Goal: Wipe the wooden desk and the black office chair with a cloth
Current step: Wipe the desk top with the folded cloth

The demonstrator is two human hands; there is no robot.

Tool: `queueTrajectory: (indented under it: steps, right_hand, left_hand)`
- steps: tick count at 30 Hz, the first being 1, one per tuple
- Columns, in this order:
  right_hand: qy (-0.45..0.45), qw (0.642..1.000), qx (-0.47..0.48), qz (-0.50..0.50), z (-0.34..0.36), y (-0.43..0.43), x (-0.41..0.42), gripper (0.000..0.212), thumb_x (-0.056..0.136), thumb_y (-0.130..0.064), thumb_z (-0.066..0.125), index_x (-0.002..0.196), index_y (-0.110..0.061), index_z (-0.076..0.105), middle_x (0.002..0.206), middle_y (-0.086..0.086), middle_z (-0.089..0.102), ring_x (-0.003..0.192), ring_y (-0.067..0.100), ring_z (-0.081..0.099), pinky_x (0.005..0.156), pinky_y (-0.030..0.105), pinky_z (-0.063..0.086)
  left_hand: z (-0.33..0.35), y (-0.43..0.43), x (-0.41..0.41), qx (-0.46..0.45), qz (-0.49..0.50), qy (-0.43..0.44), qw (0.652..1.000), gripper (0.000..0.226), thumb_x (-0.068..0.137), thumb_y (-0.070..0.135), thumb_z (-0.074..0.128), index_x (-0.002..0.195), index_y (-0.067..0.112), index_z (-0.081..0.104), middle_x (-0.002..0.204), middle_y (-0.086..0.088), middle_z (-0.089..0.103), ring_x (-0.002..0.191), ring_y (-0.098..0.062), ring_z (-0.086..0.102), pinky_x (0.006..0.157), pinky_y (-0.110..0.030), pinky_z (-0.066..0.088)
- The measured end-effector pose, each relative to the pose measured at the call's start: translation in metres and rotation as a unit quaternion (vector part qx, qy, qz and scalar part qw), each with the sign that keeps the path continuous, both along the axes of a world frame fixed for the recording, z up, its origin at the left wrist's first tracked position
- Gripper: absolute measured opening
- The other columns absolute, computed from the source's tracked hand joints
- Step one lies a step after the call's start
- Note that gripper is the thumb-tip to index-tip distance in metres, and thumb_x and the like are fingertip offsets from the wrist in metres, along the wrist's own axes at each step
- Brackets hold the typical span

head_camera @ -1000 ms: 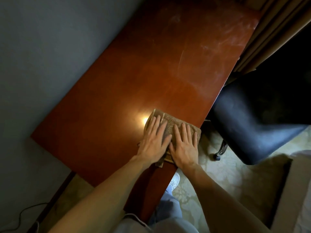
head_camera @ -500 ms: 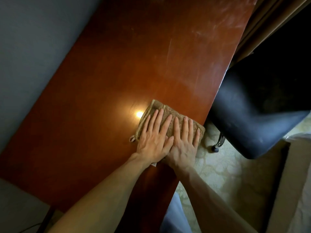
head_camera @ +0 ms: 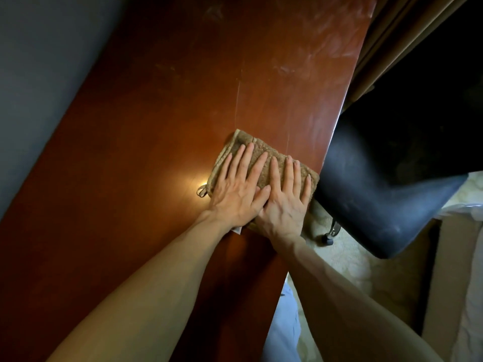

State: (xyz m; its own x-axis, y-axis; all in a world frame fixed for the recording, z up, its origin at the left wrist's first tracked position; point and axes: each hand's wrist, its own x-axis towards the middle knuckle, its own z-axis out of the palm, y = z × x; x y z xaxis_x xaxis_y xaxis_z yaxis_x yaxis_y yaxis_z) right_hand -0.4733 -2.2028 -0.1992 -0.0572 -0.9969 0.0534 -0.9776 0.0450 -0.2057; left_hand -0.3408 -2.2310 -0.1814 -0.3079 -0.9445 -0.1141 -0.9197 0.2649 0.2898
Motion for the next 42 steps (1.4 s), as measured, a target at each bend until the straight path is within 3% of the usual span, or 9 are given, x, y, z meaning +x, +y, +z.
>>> queueTrajectory:
  steps: [14, 20, 42]
  right_hand:
    - [-0.038, 0.999, -0.023, 0.003, 0.003, -0.142, -0.051, 0.075, 0.095, -0.061, 0.038, 0.160, -0.024, 0.032, 0.169, 0.008, 0.023, 0.158, 0.026, 0.014, 0.127, 0.051, 0.006]
    - [-0.045, 0.999, -0.030, -0.003, 0.004, -0.193, -0.072, 0.073, 0.096, -0.057, 0.047, 0.160, -0.024, 0.033, 0.169, 0.007, 0.024, 0.158, 0.024, 0.013, 0.127, 0.050, 0.006]
    - [-0.028, 0.999, -0.018, -0.004, 0.002, -0.327, -0.127, 0.075, 0.097, -0.063, 0.032, 0.163, -0.029, 0.024, 0.171, 0.005, 0.016, 0.159, 0.021, 0.006, 0.128, 0.048, 0.000]
  left_hand:
    - [-0.002, -0.141, -0.050, -0.023, 0.004, 0.014, 1.000, 0.077, 0.099, 0.059, 0.020, 0.166, 0.022, 0.010, 0.173, -0.012, -0.002, 0.160, -0.025, -0.001, 0.129, -0.046, 0.001]
    - [0.000, -0.193, -0.071, -0.025, 0.004, 0.020, 0.999, 0.075, 0.099, 0.058, 0.020, 0.166, 0.025, 0.010, 0.174, -0.010, -0.003, 0.160, -0.023, -0.002, 0.129, -0.044, -0.001]
    - [-0.010, -0.323, -0.128, -0.057, 0.015, 0.046, 0.997, 0.071, 0.102, 0.056, 0.028, 0.165, 0.026, 0.015, 0.173, -0.010, 0.003, 0.160, -0.023, 0.002, 0.129, -0.044, 0.000]
